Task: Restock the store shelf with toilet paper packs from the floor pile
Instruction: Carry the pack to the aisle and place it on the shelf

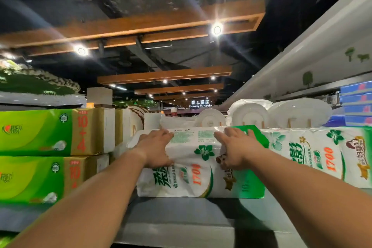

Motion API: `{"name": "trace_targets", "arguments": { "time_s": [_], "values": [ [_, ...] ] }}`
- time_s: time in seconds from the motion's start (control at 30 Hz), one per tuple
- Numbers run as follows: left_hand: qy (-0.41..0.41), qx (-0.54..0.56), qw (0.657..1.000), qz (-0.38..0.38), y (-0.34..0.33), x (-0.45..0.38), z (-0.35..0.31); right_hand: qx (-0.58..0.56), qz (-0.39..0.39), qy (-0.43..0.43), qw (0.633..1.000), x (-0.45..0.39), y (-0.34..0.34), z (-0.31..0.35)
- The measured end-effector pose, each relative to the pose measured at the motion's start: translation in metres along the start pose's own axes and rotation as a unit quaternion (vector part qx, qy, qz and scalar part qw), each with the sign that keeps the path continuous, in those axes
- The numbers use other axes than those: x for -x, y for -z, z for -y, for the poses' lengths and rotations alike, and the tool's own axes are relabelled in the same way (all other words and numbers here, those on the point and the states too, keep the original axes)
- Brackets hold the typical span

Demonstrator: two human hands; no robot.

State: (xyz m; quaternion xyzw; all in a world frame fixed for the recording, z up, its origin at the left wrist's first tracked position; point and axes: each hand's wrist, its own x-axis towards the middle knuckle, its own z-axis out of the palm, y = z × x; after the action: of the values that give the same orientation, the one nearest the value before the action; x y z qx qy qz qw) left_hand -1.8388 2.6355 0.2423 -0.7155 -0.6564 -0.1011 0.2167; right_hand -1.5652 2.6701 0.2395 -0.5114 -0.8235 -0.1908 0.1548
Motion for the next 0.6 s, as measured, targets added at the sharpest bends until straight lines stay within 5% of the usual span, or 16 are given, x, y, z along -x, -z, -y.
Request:
{"name": "trace_targets", "arguments": {
  "time_s": [0.6],
  "values": [
    [-0.008, 0.017, 0.997, 0.074, -0.017, -0.073, 0.017, 0.004, 0.075, -0.06, 0.995, -0.066, -0.013, -0.003]
  ]
}}
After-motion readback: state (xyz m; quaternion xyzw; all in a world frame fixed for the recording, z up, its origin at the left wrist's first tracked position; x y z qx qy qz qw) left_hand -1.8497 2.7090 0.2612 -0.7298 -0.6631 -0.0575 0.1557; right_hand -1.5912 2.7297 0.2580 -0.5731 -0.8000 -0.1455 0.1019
